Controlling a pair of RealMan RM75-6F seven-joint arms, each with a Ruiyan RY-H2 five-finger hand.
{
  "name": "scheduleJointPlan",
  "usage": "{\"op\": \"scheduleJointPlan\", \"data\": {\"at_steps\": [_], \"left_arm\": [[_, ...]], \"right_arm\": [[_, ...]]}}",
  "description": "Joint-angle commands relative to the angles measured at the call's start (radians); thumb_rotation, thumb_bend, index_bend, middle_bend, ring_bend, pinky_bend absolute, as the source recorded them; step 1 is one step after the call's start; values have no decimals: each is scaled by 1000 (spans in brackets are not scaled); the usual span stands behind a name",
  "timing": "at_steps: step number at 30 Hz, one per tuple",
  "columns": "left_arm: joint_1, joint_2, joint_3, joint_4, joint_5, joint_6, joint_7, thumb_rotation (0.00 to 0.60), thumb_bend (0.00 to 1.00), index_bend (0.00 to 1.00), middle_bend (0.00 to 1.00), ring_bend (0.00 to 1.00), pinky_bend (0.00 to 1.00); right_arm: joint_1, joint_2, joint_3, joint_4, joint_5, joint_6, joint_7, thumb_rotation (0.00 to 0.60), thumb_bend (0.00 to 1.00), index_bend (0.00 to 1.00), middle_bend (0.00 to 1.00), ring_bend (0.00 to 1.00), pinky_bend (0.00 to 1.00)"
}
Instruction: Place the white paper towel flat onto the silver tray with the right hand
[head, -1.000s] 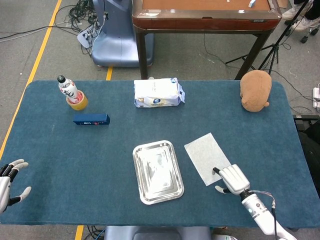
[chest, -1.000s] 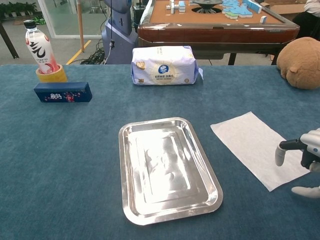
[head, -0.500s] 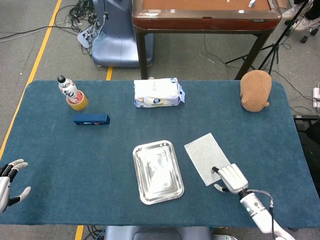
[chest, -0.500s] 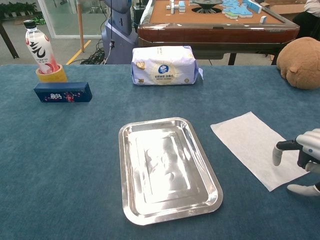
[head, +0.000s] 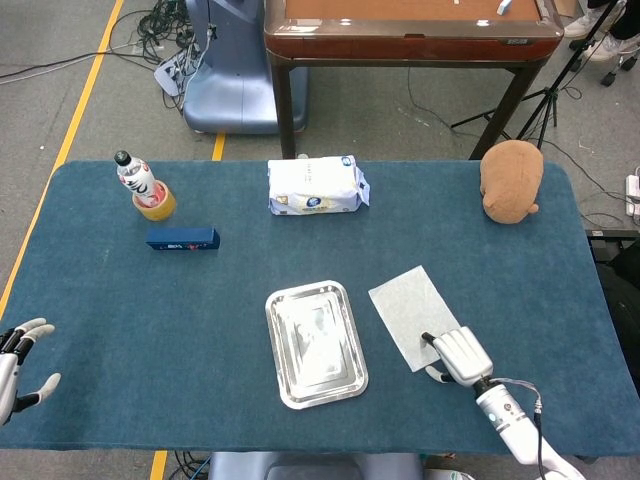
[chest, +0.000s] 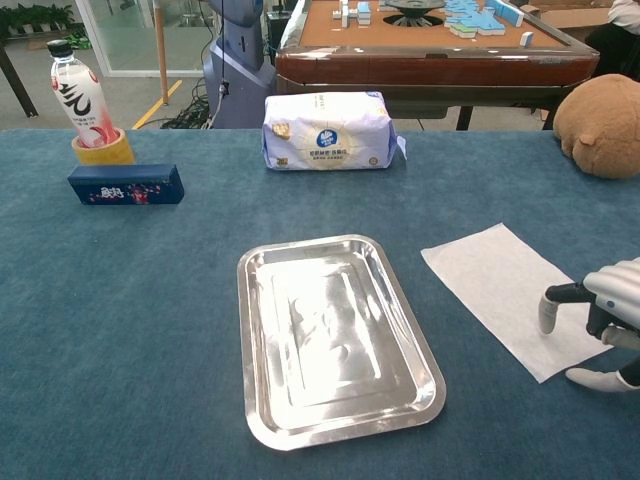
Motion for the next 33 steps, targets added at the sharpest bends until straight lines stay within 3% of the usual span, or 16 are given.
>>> {"op": "scheduleJointPlan", "data": {"at_steps": [1,18,33], "left_arm": [[0,0,0,-1,0,1,1,600,227,264,218,200,459],[0,1,-1,1,-2,-1,-2,600,228,264,218,200,459],[0,1,-2,0,-3,-2,-2,600,228,264,218,200,459]], "right_arm": [[1,-5,1,6,1,0,0,600,240,432,1000,1000,1000],[8,-32,10,24,5,9,45,600,410,443,1000,1000,1000],[10,-25,17,-11,29,0,51,600,432,439,1000,1000,1000]]}}
